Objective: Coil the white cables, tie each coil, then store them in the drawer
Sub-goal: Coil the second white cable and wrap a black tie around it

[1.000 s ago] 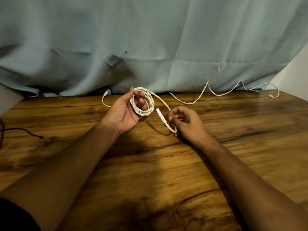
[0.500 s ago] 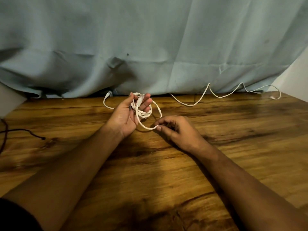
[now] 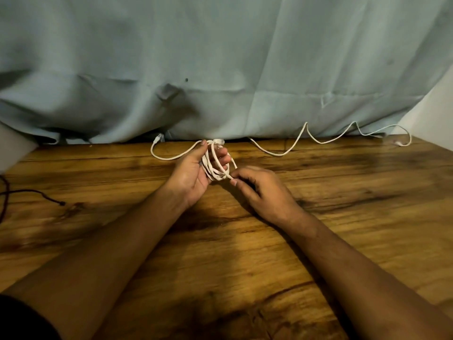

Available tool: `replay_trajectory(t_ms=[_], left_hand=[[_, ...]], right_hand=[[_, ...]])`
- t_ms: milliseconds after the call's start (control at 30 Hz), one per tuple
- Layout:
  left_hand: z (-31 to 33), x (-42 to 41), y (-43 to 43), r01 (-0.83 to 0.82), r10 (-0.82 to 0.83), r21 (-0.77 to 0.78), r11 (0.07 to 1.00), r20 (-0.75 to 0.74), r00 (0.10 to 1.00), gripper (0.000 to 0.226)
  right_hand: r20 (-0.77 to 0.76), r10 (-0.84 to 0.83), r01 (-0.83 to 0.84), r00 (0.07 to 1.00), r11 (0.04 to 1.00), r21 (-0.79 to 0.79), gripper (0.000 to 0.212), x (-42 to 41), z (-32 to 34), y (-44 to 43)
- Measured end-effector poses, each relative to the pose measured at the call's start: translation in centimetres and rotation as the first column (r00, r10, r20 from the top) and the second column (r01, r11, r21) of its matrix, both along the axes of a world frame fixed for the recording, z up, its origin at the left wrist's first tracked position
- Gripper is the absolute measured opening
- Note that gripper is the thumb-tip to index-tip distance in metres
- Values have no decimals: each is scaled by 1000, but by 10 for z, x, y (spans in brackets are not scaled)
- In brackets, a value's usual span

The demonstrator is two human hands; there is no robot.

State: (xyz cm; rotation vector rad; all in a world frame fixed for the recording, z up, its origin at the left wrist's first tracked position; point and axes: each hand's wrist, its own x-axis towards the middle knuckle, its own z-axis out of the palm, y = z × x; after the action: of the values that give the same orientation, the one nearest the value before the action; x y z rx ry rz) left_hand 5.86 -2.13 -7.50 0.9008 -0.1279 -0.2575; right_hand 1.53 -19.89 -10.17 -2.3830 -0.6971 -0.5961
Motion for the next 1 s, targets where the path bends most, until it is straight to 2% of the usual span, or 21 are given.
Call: replay_trajectory(t_ms=[200,400,467,533,600,700,800,900,1000], left_hand=[[0,-6,-3,5,-8,61,998,58,998,34],[-2,-6,-8,-14,2,98,995,122,993,27],[-1,-6,-6,-18,3,113,993,134,991,27],[0,-4,-2,-30,6,163,986,149,989,27],[-1,-1,2,-42,-3,246,968,180,984,27],[-3,0,2,-36,-56,375,926,233,971,27],[-3,-7,-5,5,-145,471,882,262,954,29],[3,-15,-12,17,-198,540,841,278,940,35],[9,-20,-15,20,-232,604,797,275,933,42]], right_hand=[[0,-24,24,1000,999,-40,28,2,-4,1],[-63,-29,31,998,999,25,18,2,-5,2],[-88,-26,35,996,994,107,18,0,-4,2],[-85,-57,77,995,964,256,18,-1,0,-1],[-12,-146,141,989,930,340,20,-1,5,-8],[115,-263,230,958,944,236,36,-1,11,-17],[84,-237,232,968,971,63,51,-3,10,-13],[79,-182,192,980,972,-134,50,-6,10,-6],[75,-150,162,986,970,-180,44,-8,12,-6]])
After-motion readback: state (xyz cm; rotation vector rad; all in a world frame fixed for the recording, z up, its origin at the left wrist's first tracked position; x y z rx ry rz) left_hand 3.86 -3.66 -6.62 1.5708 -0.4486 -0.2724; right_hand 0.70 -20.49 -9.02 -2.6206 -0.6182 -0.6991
